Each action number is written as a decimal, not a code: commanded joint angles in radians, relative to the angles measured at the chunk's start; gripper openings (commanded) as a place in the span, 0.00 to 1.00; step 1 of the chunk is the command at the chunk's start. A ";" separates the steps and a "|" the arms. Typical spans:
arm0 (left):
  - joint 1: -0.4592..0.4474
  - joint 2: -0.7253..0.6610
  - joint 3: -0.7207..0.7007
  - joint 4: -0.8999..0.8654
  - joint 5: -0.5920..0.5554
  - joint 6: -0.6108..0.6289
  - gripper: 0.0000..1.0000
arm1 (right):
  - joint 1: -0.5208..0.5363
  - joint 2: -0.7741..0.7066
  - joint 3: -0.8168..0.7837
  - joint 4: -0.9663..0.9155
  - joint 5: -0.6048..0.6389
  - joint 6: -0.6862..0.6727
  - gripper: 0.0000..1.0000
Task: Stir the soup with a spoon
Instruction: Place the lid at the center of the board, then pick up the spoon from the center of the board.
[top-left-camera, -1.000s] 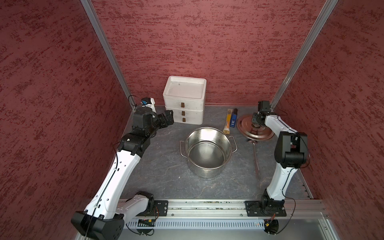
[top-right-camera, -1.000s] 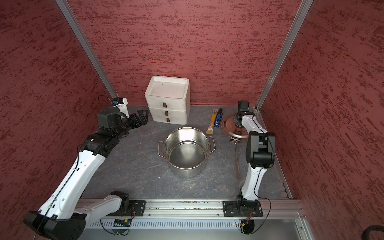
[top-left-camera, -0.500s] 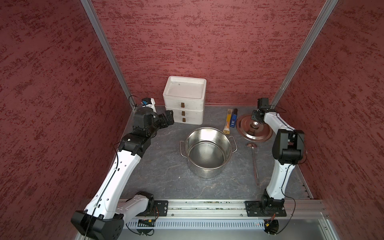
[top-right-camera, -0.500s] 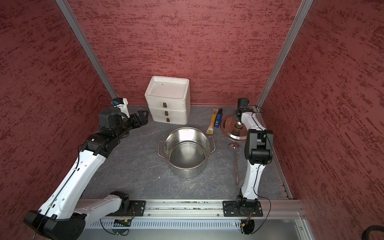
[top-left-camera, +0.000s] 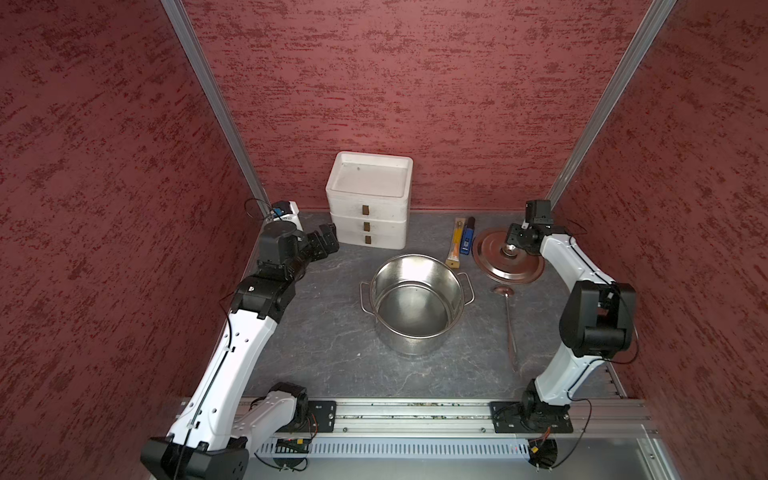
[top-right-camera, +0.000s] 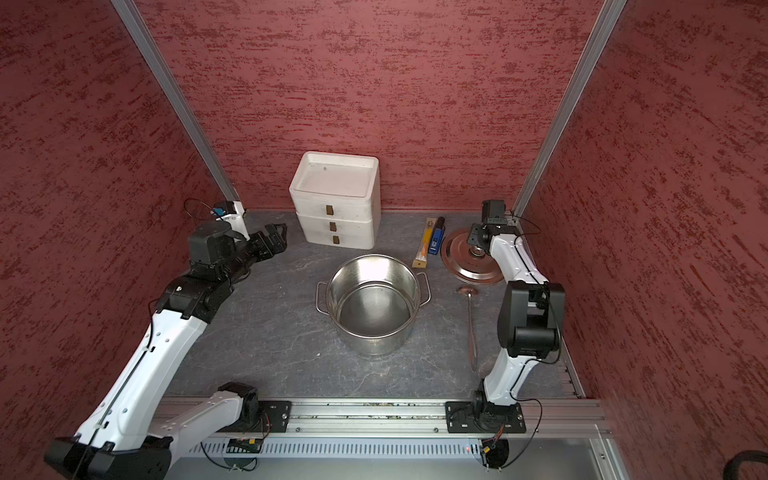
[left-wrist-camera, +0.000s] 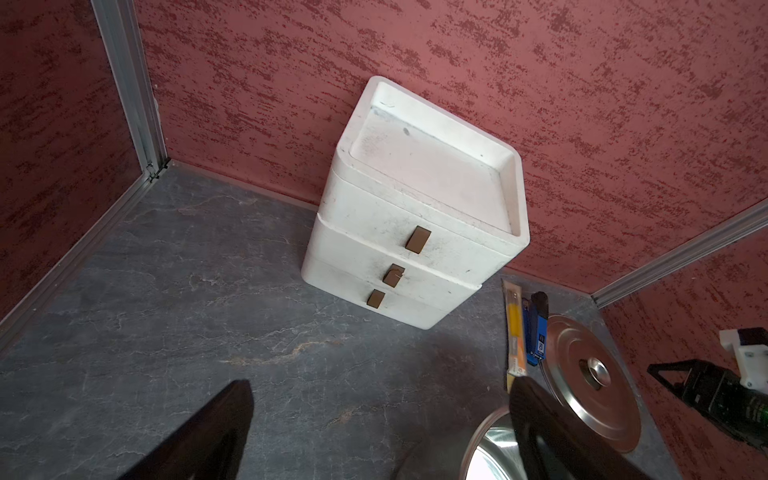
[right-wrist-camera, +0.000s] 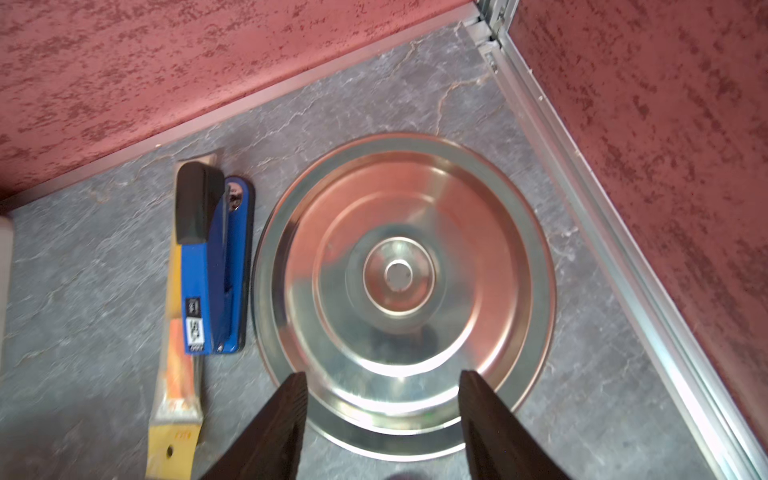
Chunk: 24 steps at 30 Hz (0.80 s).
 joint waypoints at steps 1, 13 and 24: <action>0.016 -0.025 -0.013 0.023 0.040 -0.018 1.00 | -0.008 -0.069 -0.021 -0.015 -0.055 0.022 0.65; 0.023 -0.058 -0.060 0.036 -0.015 -0.053 1.00 | -0.008 -0.242 -0.148 -0.132 -0.155 0.088 0.72; 0.023 -0.015 -0.066 0.105 0.070 -0.036 1.00 | -0.001 -0.383 -0.315 -0.243 -0.250 0.192 0.72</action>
